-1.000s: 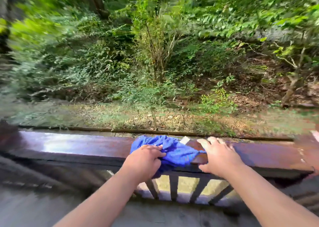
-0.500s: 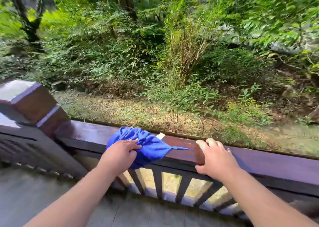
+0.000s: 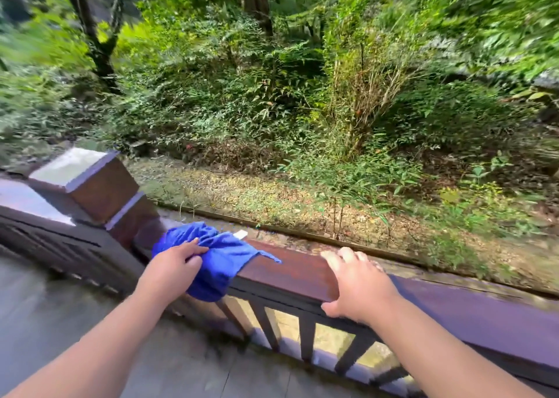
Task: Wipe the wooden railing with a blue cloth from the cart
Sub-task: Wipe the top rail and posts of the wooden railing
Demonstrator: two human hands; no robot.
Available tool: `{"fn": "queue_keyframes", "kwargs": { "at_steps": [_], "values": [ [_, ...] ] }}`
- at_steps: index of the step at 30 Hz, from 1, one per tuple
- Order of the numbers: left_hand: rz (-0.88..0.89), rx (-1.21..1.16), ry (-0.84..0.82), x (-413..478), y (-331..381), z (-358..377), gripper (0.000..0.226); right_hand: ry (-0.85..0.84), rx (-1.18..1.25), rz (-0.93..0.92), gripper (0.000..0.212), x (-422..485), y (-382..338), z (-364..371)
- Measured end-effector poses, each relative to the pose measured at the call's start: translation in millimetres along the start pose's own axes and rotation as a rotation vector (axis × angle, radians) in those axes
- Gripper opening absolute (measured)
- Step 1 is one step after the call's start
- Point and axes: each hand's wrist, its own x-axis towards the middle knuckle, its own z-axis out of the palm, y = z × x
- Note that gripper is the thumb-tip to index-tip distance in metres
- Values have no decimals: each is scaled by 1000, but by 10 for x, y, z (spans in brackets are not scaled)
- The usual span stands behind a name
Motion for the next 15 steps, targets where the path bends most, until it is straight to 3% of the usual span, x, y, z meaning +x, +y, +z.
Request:
{"fn": "queue_keyframes", "kwargs": {
  "at_steps": [8, 15],
  "values": [
    [-168, 34, -58, 464, -452, -277, 44, 17, 5, -115, 109, 332, -534, 8],
    [-3, 209, -103, 536, -801, -369, 53, 39, -23, -74, 108, 669, -1303, -52]
  ]
}}
